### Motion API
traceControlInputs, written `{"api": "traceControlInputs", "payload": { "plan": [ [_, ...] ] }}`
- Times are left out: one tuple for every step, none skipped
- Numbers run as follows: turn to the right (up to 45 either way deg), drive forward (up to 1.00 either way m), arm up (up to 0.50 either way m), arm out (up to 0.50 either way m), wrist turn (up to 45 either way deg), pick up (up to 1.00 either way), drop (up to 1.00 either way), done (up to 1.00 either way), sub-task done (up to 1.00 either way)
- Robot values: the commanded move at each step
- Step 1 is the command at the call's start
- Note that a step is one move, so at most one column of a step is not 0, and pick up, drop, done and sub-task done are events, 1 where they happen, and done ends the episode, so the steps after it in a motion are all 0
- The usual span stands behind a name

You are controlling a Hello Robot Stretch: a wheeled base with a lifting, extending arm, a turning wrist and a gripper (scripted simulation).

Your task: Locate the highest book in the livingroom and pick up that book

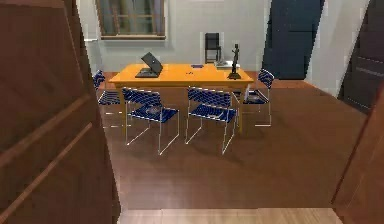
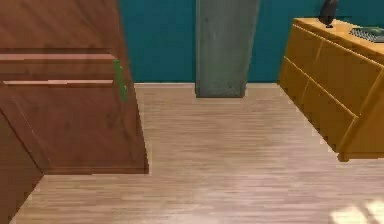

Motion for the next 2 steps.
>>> {"api": "traceControlInputs", "payload": {
  "plan": [
    [0.0, 1.0, 0.0, 0.0, 0.0, 0.0, 0.0, 0.0, 0.0],
    [0.0, 0.5, 0.0, 0.0, 0.0, 0.0, 0.0, 0.0, 0.0]
  ]
}}
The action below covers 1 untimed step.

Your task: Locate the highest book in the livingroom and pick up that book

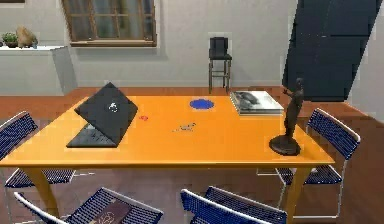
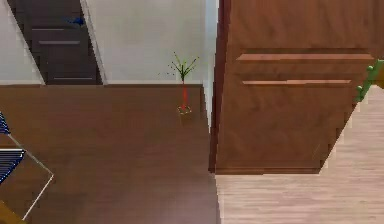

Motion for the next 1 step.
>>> {"api": "traceControlInputs", "payload": {
  "plan": [
    [21.0, 0.0, 0.0, 0.0, 0.0, 0.0, 0.0, 0.0, 0.0]
  ]
}}
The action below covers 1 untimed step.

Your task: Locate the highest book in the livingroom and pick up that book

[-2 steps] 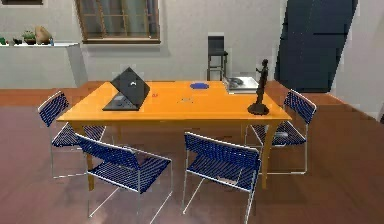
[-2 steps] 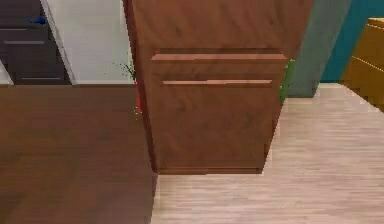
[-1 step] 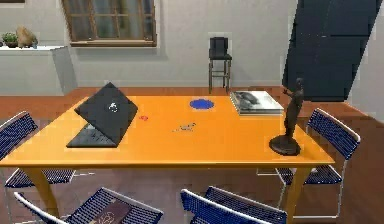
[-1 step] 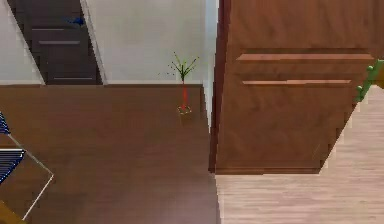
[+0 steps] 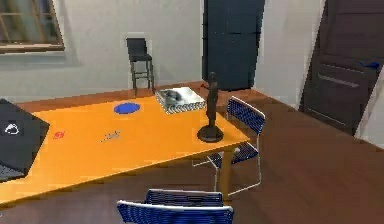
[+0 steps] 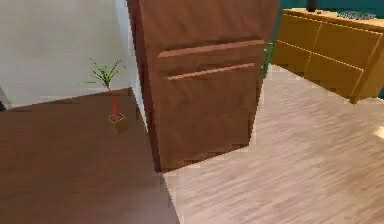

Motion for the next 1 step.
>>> {"api": "traceControlInputs", "payload": {
  "plan": [
    [45.0, 0.0, 0.0, 0.0, 0.0, 0.0, 0.0, 0.0, 0.0]
  ]
}}
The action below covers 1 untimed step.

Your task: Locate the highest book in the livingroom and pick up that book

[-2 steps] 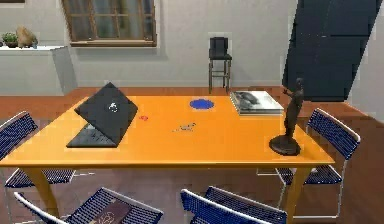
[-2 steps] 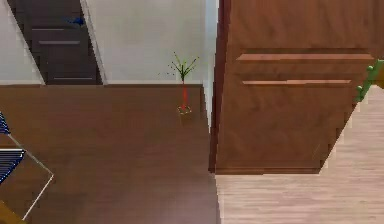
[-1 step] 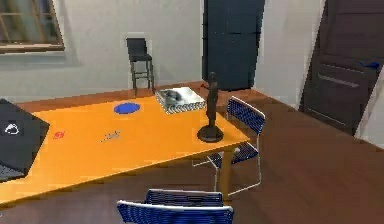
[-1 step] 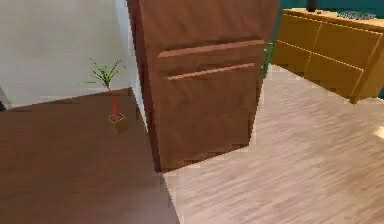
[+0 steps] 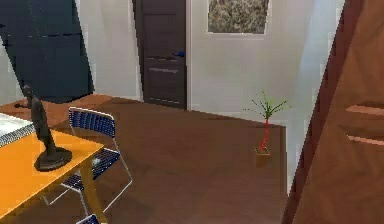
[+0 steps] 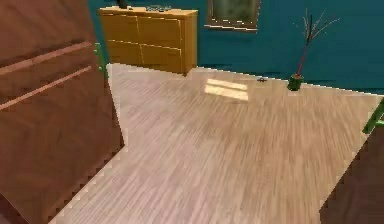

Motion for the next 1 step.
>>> {"api": "traceControlInputs", "payload": {
  "plan": [
    [21.0, 0.0, 0.0, 0.0, 0.0, 0.0, 0.0, 0.0, 0.0]
  ]
}}
